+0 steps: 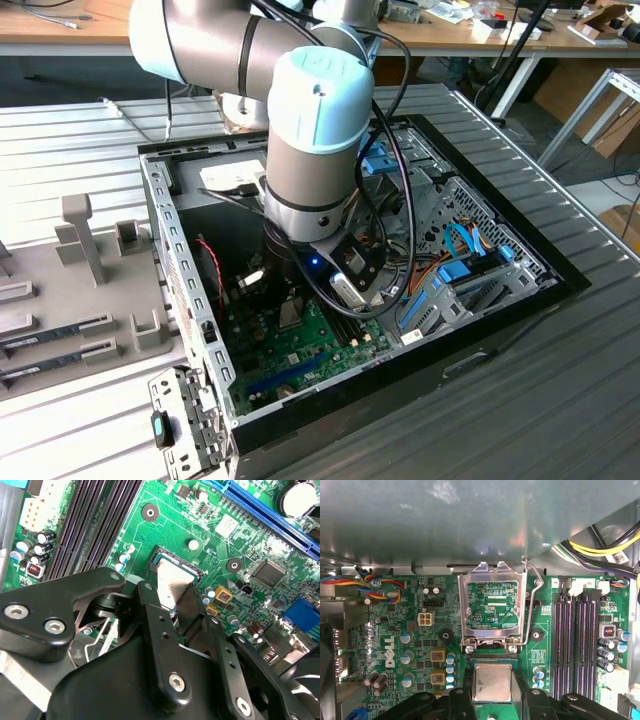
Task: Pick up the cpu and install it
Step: 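Place the cpu into insertion slot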
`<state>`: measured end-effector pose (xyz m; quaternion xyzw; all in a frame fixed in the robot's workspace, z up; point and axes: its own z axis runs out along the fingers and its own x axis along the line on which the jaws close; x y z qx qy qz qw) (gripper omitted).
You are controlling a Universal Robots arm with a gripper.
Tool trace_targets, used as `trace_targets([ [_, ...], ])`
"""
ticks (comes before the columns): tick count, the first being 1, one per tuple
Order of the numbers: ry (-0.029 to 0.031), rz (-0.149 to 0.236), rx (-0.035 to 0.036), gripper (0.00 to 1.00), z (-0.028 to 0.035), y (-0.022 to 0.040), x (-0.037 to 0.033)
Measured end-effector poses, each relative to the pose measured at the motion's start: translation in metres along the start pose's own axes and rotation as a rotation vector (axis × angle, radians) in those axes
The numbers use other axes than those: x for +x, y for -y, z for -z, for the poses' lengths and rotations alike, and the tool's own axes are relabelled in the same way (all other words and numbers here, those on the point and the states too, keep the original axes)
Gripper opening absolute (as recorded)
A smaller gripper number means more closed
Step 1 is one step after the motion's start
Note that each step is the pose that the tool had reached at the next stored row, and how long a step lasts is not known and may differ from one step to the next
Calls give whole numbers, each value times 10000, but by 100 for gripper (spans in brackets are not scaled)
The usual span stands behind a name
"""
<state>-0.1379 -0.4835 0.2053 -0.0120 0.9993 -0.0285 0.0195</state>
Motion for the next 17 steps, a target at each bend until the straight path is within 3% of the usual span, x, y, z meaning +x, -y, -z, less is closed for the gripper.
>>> trace_targets([
  [17,1,20,-5,41,-12,23,6],
])
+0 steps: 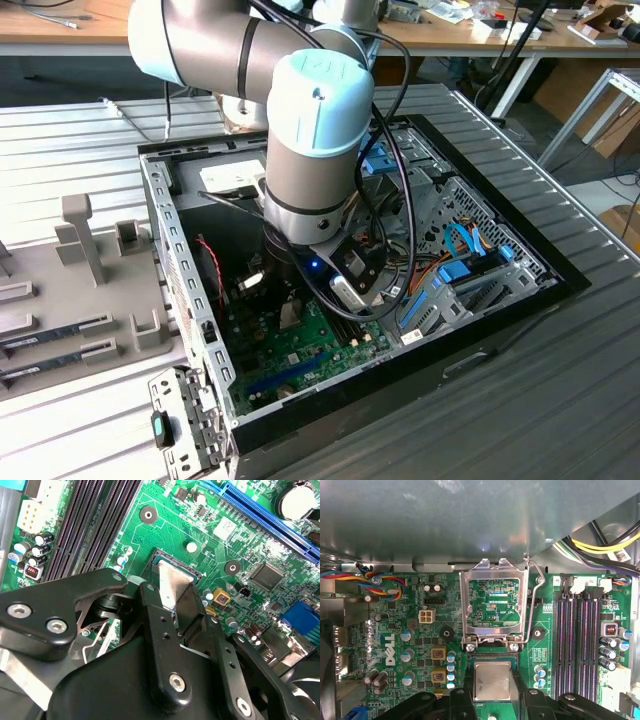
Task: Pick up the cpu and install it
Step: 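Place the cpu into insertion slot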
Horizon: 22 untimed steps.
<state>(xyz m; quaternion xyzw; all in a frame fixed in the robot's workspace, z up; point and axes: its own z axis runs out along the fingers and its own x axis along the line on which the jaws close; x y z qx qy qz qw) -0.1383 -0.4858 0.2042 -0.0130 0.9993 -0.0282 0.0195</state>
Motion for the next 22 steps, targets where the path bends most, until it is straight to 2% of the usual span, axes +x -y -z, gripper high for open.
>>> trace_targets([
  [4,0,0,0,41,-1,0,0],
  [6,1,0,-1,48,-1,0,0],
  [7,0,0,0,48,-1,0,0],
  [8,0,0,0,55,-2,0,0],
  [10,1,0,-1,55,1,1,0],
  [11,0,0,0,55,47,4,-2],
  [12,0,0,1,55,67,5,-3],
  [15,2,0,-3,55,101,7,-5],
  [16,1,1,-4,53,101,7,-8],
  [19,-50,3,-3,34,99,9,-73],
  [20,-72,4,-3,34,98,9,-105],
  [21,-108,7,-5,22,95,11,-164],
  [22,-118,7,-5,16,95,11,-183],
])
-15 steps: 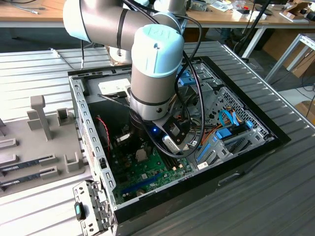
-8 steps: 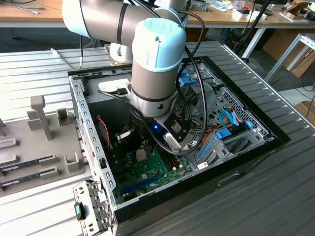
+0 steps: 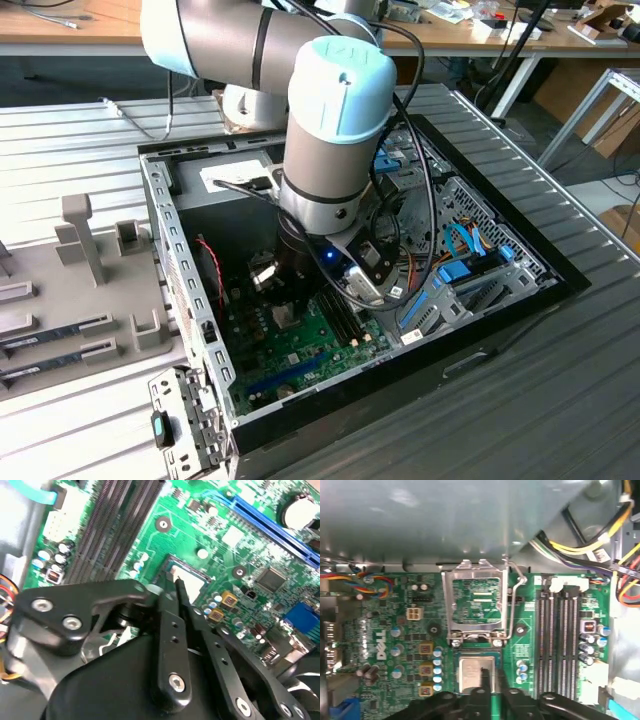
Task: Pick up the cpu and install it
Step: 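Place the cpu into insertion slot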
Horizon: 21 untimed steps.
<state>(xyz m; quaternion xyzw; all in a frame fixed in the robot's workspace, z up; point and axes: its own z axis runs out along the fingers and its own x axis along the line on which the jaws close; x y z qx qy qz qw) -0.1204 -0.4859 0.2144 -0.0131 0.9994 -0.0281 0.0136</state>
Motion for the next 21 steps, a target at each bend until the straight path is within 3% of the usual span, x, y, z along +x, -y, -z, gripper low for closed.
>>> trace_targets([
  [2,-11,1,9,11,0,1,-33],
  [6,-53,5,76,11,1,3,-123],
  [8,-75,7,74,11,4,5,-164],
  [11,-91,8,75,11,62,9,-207],
  [13,-100,7,69,11,98,12,-220],
  [21,-114,8,56,11,102,12,-232],
])
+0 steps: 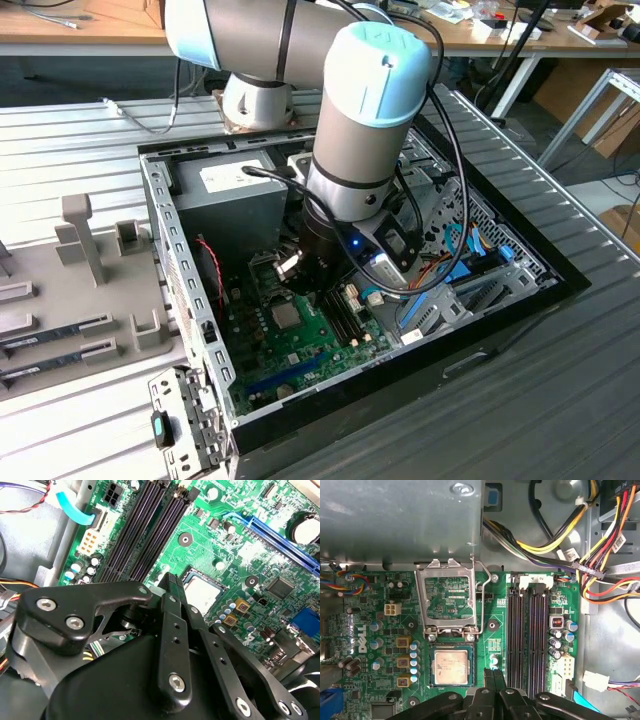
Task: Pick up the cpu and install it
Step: 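Place the cpu into insertion slot, then close the cpu cover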
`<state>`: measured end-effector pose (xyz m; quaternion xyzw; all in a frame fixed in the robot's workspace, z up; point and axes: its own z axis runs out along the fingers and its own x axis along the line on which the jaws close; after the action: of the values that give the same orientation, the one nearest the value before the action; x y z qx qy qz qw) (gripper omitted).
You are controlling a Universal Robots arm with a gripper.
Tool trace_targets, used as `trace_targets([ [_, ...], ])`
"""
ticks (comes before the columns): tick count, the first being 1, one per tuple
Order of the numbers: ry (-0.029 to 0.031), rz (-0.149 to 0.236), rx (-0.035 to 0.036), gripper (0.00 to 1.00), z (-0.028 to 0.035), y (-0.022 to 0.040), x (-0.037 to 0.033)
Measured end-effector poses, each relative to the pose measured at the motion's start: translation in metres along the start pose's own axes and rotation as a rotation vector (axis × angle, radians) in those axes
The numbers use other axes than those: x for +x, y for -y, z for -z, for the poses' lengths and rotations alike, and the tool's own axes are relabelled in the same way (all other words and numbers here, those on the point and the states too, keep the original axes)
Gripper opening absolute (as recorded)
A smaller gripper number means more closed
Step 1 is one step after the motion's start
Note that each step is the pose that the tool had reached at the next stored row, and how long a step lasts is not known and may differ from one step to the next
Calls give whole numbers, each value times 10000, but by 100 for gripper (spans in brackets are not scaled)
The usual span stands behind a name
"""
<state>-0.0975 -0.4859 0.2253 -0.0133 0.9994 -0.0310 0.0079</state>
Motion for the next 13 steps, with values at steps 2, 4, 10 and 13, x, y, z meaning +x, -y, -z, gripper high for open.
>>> trace_targets([
  [2,0,0,0,11,0,0,0],
  [4,0,0,0,11,0,0,-1],
  [10,14,-9,-525,11,1,-10,-4],
  [13,12,1,-537,11,7,-121,-17],
])
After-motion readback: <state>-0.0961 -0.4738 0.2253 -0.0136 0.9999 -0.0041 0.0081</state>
